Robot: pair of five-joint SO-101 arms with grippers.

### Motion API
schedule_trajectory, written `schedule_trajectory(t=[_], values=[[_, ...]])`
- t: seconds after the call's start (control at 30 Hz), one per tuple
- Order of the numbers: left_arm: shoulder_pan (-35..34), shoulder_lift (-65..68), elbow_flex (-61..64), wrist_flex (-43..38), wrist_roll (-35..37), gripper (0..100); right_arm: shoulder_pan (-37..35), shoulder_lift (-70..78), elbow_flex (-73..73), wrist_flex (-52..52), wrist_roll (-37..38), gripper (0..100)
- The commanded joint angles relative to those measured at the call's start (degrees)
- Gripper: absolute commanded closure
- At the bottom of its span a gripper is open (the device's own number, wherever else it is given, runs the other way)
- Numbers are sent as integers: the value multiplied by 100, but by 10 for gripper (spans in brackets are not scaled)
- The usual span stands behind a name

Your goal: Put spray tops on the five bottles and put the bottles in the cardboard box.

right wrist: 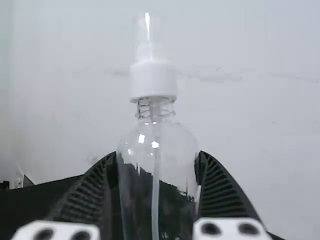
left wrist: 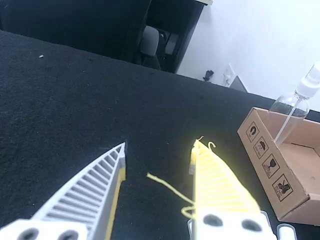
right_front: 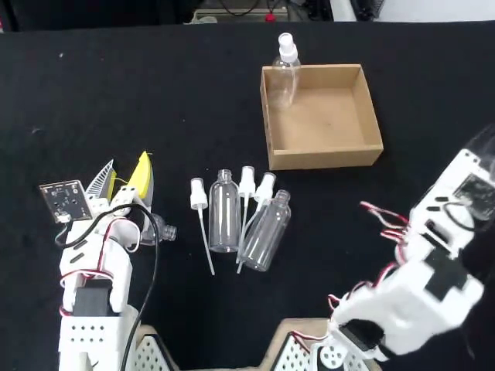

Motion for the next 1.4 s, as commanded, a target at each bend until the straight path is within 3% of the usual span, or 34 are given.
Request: schedule_trajectory(t=[0.0,0.27,0.97,1.2,1.37], values=[[-22,-88,145,-70,44,798,-114,743,-523,-747,97,904],[-22,-88,145,-79,44,798,-114,2070,-1191,-958,97,904],[-22,-88,145,-97,44,798,-290,2993,-1226,-967,53,906],[-22,-88,145,-97,44,798,-281,3600,-1200,-2119,62,904],[-22,-88,145,-105,44,798,-255,3855,-1314,-2127,62,903]])
